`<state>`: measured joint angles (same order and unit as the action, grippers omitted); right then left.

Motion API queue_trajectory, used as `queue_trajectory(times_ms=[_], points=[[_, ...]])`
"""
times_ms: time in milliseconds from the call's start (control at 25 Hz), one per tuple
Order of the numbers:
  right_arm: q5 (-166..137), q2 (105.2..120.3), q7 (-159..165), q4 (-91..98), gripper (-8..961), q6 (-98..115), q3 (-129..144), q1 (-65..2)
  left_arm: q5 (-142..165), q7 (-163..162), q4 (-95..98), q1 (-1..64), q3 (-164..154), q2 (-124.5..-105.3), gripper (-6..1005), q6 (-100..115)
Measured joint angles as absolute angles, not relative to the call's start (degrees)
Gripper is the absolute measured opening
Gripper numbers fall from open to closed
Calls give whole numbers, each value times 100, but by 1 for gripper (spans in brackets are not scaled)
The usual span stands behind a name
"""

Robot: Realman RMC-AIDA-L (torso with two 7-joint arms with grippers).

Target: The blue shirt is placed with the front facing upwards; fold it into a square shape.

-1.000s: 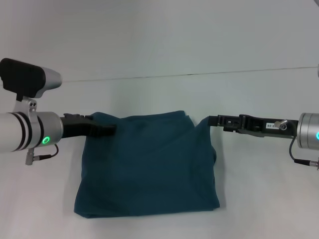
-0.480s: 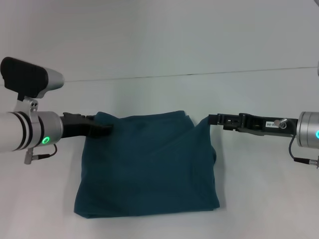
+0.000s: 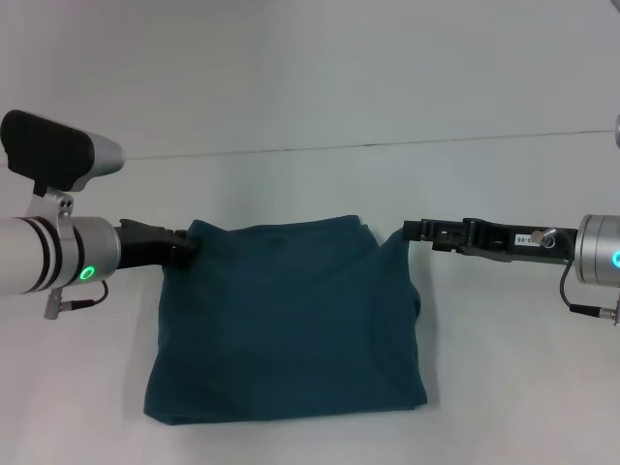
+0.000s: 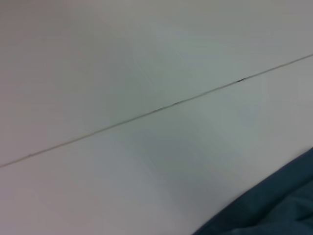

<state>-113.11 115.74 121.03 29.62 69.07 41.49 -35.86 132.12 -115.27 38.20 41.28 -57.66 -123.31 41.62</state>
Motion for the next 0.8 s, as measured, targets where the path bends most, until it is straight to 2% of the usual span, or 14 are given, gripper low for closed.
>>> queue_trajectory(times_ms=[80, 520, 800], points=[[-11311, 11574, 12102, 2962, 839, 6907, 4148, -3582, 13213, -11528, 3824, 4131, -5765, -12331, 179, 4162], [-11364, 11566, 12095, 2962, 838, 7064, 4198, -3424, 13218, -11531, 3971, 4093, -5728, -12365, 32, 4158], [-11351, 11528, 12098, 2962, 839, 7168, 4165, -3225, 13214, -11658, 4187, 3924, -5715, -12366, 32, 4158]])
